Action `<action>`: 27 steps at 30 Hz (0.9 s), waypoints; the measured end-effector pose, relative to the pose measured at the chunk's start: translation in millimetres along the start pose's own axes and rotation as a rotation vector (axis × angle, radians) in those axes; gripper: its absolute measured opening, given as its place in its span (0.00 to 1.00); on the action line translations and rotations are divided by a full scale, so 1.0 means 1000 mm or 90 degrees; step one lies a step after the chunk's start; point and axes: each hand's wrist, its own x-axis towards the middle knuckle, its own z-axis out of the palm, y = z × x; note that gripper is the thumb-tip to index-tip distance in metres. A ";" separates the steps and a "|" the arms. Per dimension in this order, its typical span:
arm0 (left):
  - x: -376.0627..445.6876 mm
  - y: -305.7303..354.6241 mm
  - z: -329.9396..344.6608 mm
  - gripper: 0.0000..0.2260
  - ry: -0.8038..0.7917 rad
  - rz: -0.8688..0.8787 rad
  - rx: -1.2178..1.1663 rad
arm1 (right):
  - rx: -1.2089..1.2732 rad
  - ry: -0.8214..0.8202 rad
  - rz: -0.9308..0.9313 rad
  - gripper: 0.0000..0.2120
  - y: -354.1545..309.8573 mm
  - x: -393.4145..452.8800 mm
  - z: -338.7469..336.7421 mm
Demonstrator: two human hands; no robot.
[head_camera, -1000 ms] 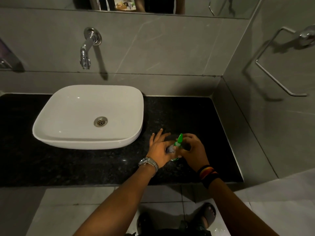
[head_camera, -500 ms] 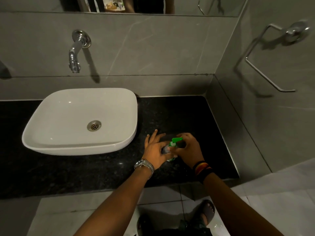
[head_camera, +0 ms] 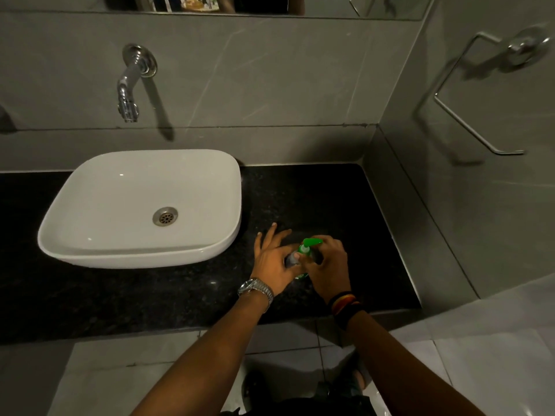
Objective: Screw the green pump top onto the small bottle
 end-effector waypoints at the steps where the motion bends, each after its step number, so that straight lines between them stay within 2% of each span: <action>1: 0.000 0.000 0.000 0.22 0.000 -0.001 0.001 | -0.007 0.008 0.006 0.13 0.000 -0.001 0.001; 3: 0.001 0.001 -0.003 0.22 -0.007 -0.001 0.012 | -0.002 -0.018 0.029 0.16 0.001 0.000 -0.002; 7: 0.002 0.006 -0.007 0.22 -0.016 -0.011 0.026 | 0.108 -0.138 0.128 0.30 0.002 0.009 -0.031; 9: 0.001 0.008 -0.009 0.24 -0.013 -0.006 0.025 | 0.145 -0.149 0.119 0.25 0.000 0.018 -0.051; 11: 0.001 0.009 -0.011 0.24 -0.014 0.001 0.018 | 0.074 -0.167 0.071 0.12 -0.006 0.029 -0.066; 13: 0.000 0.009 -0.012 0.23 -0.027 0.003 0.005 | -0.017 -0.206 0.051 0.06 -0.015 0.035 -0.074; 16: 0.000 0.009 -0.011 0.23 -0.025 -0.002 0.000 | -0.034 -0.241 0.073 0.07 -0.026 0.032 -0.072; 19: 0.000 0.010 -0.012 0.23 -0.027 -0.007 0.008 | 0.059 -0.253 0.144 0.07 -0.033 0.020 -0.063; 24: 0.002 0.013 -0.014 0.25 -0.052 -0.027 0.038 | 0.188 -0.207 0.221 0.13 -0.034 0.013 -0.052; 26: 0.002 0.013 -0.017 0.31 -0.085 -0.019 0.058 | 0.229 -0.228 0.227 0.14 -0.035 0.011 -0.054; 27: 0.005 0.013 -0.021 0.38 -0.111 -0.005 0.086 | 0.241 -0.234 0.236 0.14 -0.036 0.011 -0.057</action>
